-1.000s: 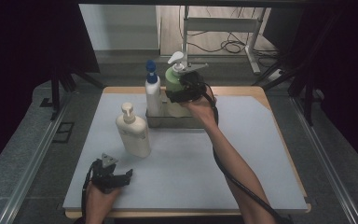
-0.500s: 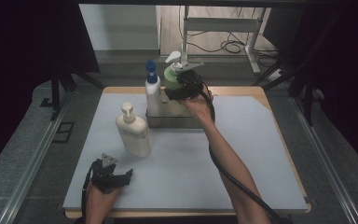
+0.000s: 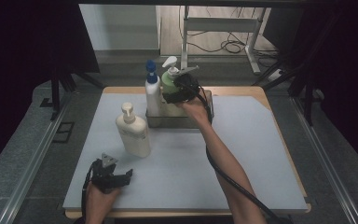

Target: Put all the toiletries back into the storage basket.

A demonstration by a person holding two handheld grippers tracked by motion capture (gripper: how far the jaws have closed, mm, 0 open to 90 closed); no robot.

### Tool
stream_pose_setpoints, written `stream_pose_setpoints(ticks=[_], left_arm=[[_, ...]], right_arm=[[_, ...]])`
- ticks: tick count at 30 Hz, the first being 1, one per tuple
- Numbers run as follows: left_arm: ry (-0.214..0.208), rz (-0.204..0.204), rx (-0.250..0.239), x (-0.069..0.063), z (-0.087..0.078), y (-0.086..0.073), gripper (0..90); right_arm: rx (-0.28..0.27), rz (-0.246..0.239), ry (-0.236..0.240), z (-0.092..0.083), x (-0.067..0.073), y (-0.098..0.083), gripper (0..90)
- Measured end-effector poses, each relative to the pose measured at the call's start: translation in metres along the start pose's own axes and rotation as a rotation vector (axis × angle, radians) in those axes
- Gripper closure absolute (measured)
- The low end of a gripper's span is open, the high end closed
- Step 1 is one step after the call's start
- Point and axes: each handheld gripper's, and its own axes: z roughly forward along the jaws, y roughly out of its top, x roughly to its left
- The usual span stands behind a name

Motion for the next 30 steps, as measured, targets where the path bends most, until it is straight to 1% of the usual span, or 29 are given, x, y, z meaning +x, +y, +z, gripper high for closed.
stream_pose_setpoints(ticks=[12,18,23,29,30], left_arm=[[0.000,0.000,-0.001,0.000,0.000,0.000,11.7],[0.000,0.000,-0.001,0.000,0.000,0.000,11.6],[0.000,0.000,0.000,0.000,0.000,0.000,11.6],[0.000,0.002,0.001,0.000,0.000,0.000,11.6],[0.000,0.002,0.001,0.000,0.000,0.000,11.6]], right_arm=[[0.037,-0.009,0.012,0.007,0.000,-0.007,11.6],[0.060,-0.018,0.014,0.013,0.001,-0.012,11.7],[0.080,-0.016,0.013,0.019,0.001,-0.017,11.7],[0.095,0.005,0.021,0.024,0.000,-0.023,11.7],[0.096,0.002,0.020,0.025,0.000,-0.024,11.7]])
